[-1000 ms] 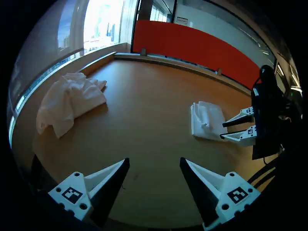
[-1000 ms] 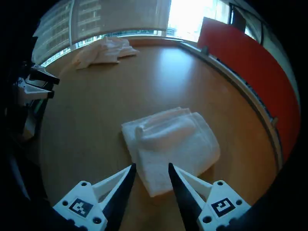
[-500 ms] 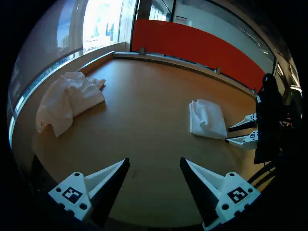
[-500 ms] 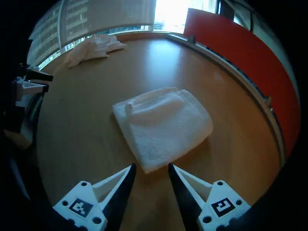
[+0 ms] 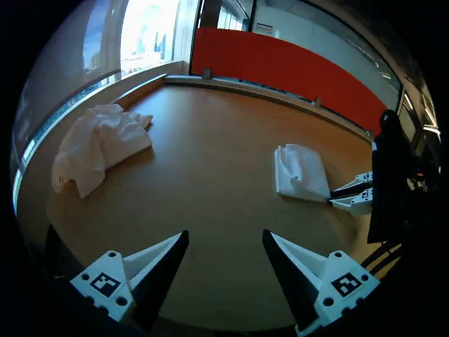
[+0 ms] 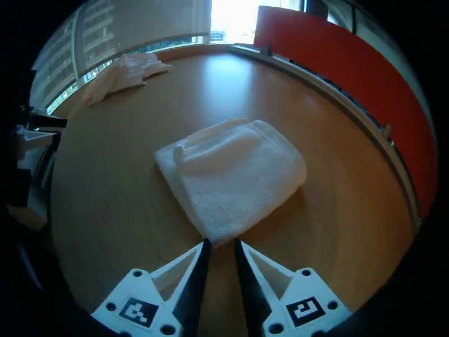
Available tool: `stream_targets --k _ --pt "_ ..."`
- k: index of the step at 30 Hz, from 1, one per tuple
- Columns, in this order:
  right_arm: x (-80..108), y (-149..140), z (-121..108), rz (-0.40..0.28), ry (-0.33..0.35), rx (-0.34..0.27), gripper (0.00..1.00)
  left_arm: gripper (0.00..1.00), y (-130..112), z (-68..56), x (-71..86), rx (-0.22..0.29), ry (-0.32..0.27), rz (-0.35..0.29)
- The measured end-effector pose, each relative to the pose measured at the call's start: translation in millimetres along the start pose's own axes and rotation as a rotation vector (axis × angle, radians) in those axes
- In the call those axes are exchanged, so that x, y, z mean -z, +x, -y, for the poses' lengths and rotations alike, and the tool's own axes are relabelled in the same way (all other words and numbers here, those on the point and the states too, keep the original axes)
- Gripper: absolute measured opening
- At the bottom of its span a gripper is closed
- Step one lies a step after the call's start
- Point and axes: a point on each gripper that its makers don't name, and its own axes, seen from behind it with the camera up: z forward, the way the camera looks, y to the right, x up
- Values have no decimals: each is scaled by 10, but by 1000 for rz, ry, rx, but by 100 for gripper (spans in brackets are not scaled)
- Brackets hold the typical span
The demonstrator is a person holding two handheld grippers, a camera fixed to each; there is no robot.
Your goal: Fold towel
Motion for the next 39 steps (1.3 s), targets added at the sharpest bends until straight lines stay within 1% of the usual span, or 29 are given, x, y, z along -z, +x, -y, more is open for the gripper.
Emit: stream_targets --k 4,6,10,15,21,26,33,39 --pt "-8 -31 -13 -4 -6 -24 12 97 -11 -12 4 -1 -2 2" --pt "-10 -41 -18 -7 -10 -30 6 97 -14 -19 7 -2 -2 2" --pt "-11 -48 -26 -13 -13 -35 4 97 -14 -30 13 -5 -4 2" --pt "-6 -15 -40 -28 -21 -31 3 97 -9 -35 16 -10 -6 2" --pt "68 130 -75 -67 -34 -29 3 97 21 -50 14 -17 -11 -1" --pt "233 370 -157 -123 -56 -28 3 97 91 -79 8 -26 -20 -8" --pt "573 791 -309 -210 -86 -9 3 97 250 -123 0 -46 -31 -30" --pt "869 1093 -405 -269 -103 8 3 97 401 -178 -5 -61 -44 -50"
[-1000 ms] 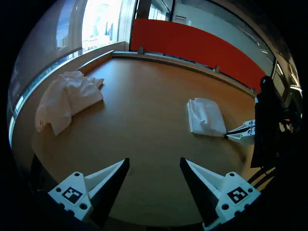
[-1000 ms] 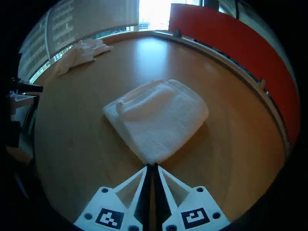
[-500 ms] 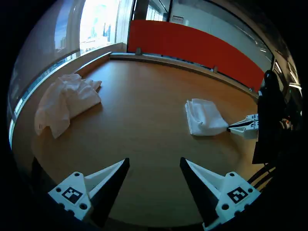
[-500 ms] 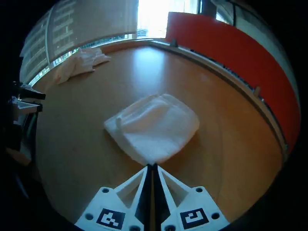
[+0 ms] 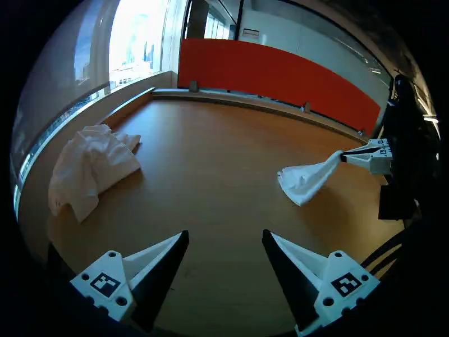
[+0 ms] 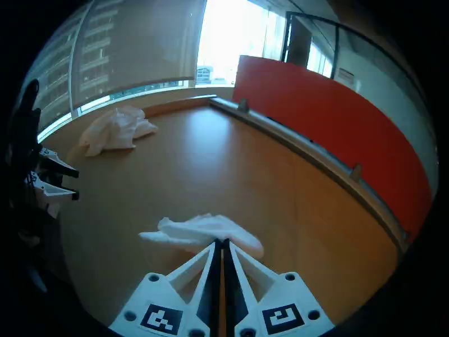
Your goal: Fold towel
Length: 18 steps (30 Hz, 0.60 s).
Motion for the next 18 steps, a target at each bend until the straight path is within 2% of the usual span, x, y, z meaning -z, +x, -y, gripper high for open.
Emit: stream_targets --k 6,18 --pt "184 226 -115 -45 -20 3 2 97 119 -90 -29 -19 -19 -13" --pt "546 350 -406 -87 -66 -35 2 97 273 -281 -123 -31 -61 -24"
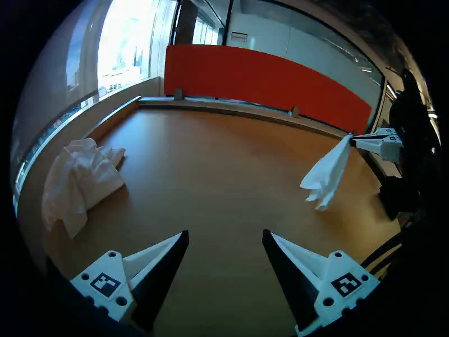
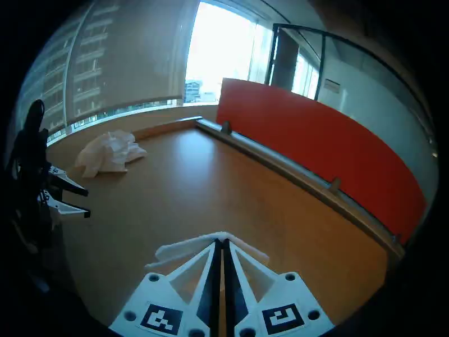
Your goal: Fold towel
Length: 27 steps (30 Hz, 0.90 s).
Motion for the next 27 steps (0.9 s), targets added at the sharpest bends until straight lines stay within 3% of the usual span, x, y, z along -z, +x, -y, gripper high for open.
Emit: stream_targets --k 8,14,27 --pt "264 -66 -326 -2 -45 -28 2 97 73 -121 -75 -23 -21 -1" --pt "492 -205 -693 7 -87 -50 2 97 88 -230 -128 -32 -36 8" --pt "967 -756 -1575 68 -158 -101 2 97 108 -439 -203 -52 -45 22"
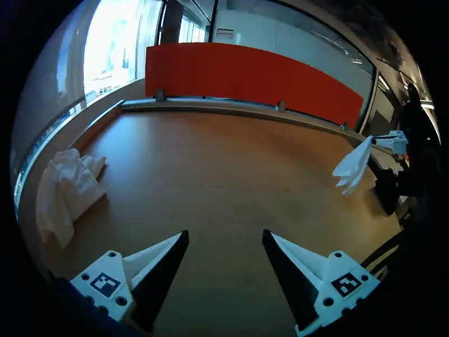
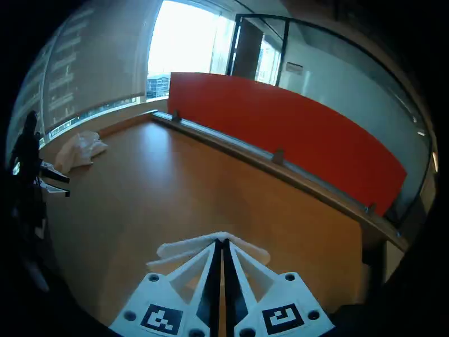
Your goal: Fold towel
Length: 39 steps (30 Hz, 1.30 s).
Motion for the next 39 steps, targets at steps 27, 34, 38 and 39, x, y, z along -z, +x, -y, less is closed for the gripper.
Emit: stream_targets --k 27,34,38,39 --pt "296 -607 -1202 64 -61 -77 2 97 29 -277 -60 -23 25 17" --pt "328 -736 -1330 81 -59 -79 3 97 36 -354 -67 -29 28 19" --pt "370 -842 -1391 93 -63 -83 2 97 41 -403 -80 -32 28 21" --pt "385 -878 -1408 98 -64 -85 2 97 43 -417 -85 -33 27 21"
